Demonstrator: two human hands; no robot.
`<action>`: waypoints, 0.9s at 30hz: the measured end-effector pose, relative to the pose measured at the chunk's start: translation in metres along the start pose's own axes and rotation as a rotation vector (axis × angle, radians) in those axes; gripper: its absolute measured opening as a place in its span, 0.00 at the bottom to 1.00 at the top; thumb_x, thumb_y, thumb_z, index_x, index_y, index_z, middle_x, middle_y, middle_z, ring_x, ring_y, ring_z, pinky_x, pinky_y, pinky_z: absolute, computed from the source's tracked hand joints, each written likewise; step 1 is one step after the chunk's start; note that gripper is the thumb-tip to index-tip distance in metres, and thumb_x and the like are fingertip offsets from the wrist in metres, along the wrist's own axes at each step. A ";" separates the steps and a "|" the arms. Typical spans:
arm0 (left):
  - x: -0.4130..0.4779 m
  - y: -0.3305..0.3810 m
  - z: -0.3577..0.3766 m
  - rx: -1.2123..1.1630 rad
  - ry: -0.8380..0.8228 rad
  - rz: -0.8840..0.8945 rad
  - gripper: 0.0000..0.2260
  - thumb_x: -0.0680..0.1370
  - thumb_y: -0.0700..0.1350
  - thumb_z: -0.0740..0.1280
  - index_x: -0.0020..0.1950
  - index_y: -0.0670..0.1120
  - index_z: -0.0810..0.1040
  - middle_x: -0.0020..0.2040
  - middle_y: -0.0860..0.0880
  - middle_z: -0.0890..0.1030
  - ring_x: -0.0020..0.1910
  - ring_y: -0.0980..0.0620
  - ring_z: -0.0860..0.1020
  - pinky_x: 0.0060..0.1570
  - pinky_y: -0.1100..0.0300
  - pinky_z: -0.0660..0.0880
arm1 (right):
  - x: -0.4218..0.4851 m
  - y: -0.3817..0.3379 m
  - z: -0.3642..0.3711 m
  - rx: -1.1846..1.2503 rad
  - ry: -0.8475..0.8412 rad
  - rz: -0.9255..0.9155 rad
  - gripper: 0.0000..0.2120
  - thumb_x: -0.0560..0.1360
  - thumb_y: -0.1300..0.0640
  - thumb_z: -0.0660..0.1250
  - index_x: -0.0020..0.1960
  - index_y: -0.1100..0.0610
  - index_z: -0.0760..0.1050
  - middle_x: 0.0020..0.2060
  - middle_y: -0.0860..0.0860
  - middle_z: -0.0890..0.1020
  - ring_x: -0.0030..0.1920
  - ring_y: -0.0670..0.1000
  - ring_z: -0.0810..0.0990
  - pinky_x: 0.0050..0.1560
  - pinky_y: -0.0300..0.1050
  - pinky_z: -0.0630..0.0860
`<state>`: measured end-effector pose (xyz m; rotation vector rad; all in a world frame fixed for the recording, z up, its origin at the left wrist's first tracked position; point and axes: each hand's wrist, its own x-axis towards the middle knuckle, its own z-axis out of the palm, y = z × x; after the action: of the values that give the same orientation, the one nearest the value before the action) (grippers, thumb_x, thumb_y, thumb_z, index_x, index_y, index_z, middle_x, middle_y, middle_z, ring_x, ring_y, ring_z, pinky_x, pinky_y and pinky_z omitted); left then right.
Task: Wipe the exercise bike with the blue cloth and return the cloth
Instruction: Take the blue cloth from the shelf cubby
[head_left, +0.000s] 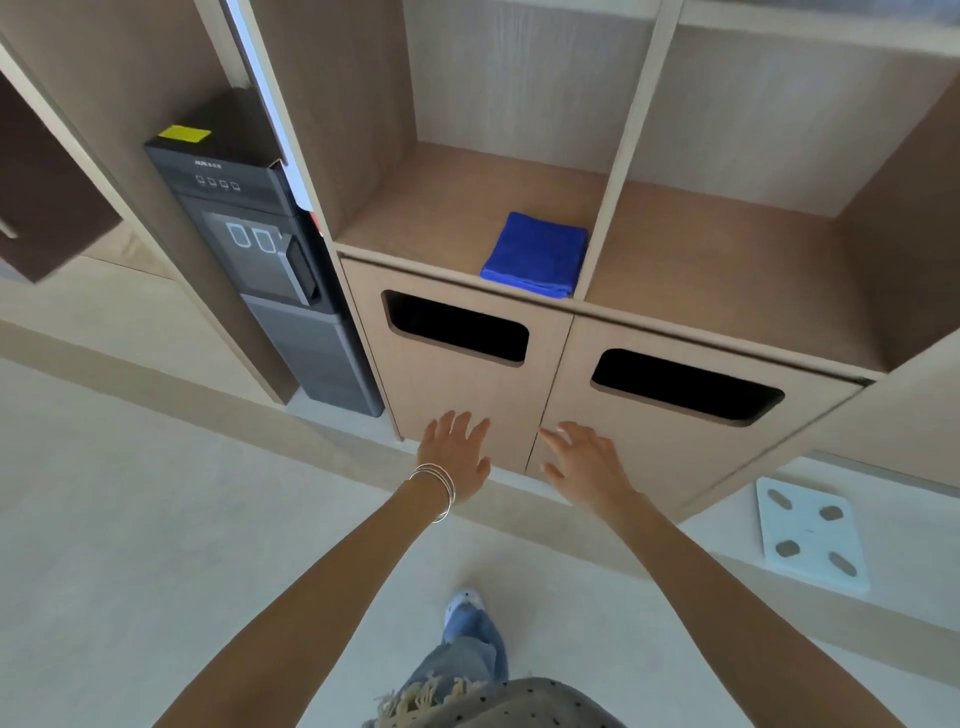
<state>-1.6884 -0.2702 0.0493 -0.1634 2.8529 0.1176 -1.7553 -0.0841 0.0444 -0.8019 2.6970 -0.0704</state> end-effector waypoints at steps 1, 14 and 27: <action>0.013 -0.005 -0.007 0.008 0.003 0.008 0.26 0.80 0.53 0.53 0.76 0.49 0.50 0.77 0.45 0.54 0.76 0.43 0.52 0.74 0.48 0.52 | 0.015 0.000 -0.007 0.001 0.017 0.003 0.26 0.79 0.47 0.55 0.75 0.49 0.55 0.74 0.53 0.59 0.73 0.55 0.58 0.70 0.55 0.58; 0.110 -0.052 -0.051 -0.044 0.074 -0.009 0.26 0.79 0.52 0.56 0.76 0.48 0.52 0.76 0.43 0.56 0.75 0.43 0.53 0.74 0.48 0.52 | 0.143 -0.002 -0.068 -0.028 0.129 -0.075 0.25 0.79 0.50 0.57 0.74 0.52 0.58 0.72 0.57 0.62 0.69 0.59 0.63 0.68 0.53 0.61; 0.176 -0.079 -0.077 -0.102 0.149 -0.097 0.26 0.79 0.51 0.57 0.75 0.48 0.55 0.75 0.43 0.60 0.75 0.42 0.55 0.73 0.48 0.54 | 0.274 0.010 -0.135 -0.036 0.213 -0.093 0.26 0.79 0.49 0.58 0.74 0.52 0.57 0.74 0.58 0.58 0.74 0.59 0.55 0.69 0.61 0.60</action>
<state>-1.8674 -0.3734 0.0679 -0.3446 2.9817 0.2413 -2.0202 -0.2297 0.0903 -0.9811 2.8647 -0.1366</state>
